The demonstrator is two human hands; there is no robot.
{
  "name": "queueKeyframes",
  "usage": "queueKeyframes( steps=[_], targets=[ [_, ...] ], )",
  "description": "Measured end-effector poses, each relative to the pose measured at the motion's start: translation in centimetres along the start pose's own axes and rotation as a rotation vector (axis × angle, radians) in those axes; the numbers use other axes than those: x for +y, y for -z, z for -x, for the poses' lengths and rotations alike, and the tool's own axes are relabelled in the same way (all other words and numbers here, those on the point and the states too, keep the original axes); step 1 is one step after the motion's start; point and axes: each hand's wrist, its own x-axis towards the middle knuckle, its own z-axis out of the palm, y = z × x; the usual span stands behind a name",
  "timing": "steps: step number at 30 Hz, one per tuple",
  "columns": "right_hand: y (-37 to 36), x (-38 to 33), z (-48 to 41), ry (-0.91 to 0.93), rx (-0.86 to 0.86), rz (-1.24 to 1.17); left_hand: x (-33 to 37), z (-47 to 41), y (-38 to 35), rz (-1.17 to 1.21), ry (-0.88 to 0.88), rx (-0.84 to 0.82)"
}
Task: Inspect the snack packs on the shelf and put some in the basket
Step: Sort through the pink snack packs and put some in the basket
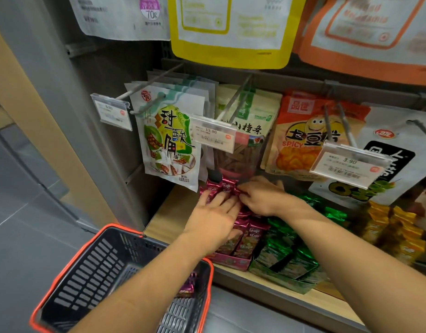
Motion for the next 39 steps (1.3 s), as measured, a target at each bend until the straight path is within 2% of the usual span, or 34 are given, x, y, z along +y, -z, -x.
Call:
queueKeyframes(
  steps=[2, 5, 8, 11, 13, 16, 18, 20, 24, 27, 30, 33, 35, 39],
  targets=[
    [-0.7, 0.1, 0.8, 0.023, 0.055, -0.046, 0.2, 0.1, 0.1, -0.02, 0.018, -0.038],
    [-1.6, 0.3, 2.6, 0.06, 0.359, -0.213, 0.3, -0.1, 0.8, 0.116, 0.05, -0.128],
    [-1.6, 0.1, 4.3, 0.1, 0.476, -0.333, -1.0, -0.5, 2.6, 0.552, 0.148, -0.157],
    [-1.2, -0.1, 5.6, 0.094, 0.463, -0.321, -3.4, -0.3, 4.3, 0.924, 0.351, 0.014],
    [-0.7, -0.2, 6.6, 0.104, 0.408, -0.265, -5.2, 0.2, 4.7, 0.884, 0.416, 0.042],
    [0.1, -0.7, 8.4, 0.151, 0.242, -0.168, -6.4, 1.5, 4.0, 0.644, 0.35, -0.179],
    [0.2, -1.2, 9.7, 0.199, 0.189, -0.109, -5.7, 2.1, 2.9, 0.517, 0.313, -0.245],
    [0.3, -1.7, 10.9, 0.227, 0.136, -0.091, -4.9, 2.1, 2.4, 0.49, 0.31, -0.173],
    [0.9, -2.7, 12.6, 0.243, -0.074, -0.127, -4.8, 2.0, 5.1, 0.407, 0.275, 0.006],
    [1.4, -2.8, 13.7, 0.2, -0.049, -0.262, -4.9, 2.4, 9.5, 0.425, 0.25, 0.129],
    [2.0, -3.3, 15.2, 0.202, 0.058, -0.404, -3.5, 3.9, 14.6, 0.454, 0.198, 0.167],
    [2.9, -4.7, 17.0, 0.294, 0.116, -0.724, -1.2, 5.9, 18.4, 0.645, 0.286, 0.246],
    [3.2, -5.8, 18.3, 0.37, 0.147, -0.961, 0.5, 7.3, 20.2, 0.877, 0.373, 0.315],
    [3.1, -6.8, 20.6, 0.459, 0.291, -1.097, 3.2, 10.6, 21.6, 1.41, 0.461, 0.449]
  ],
)
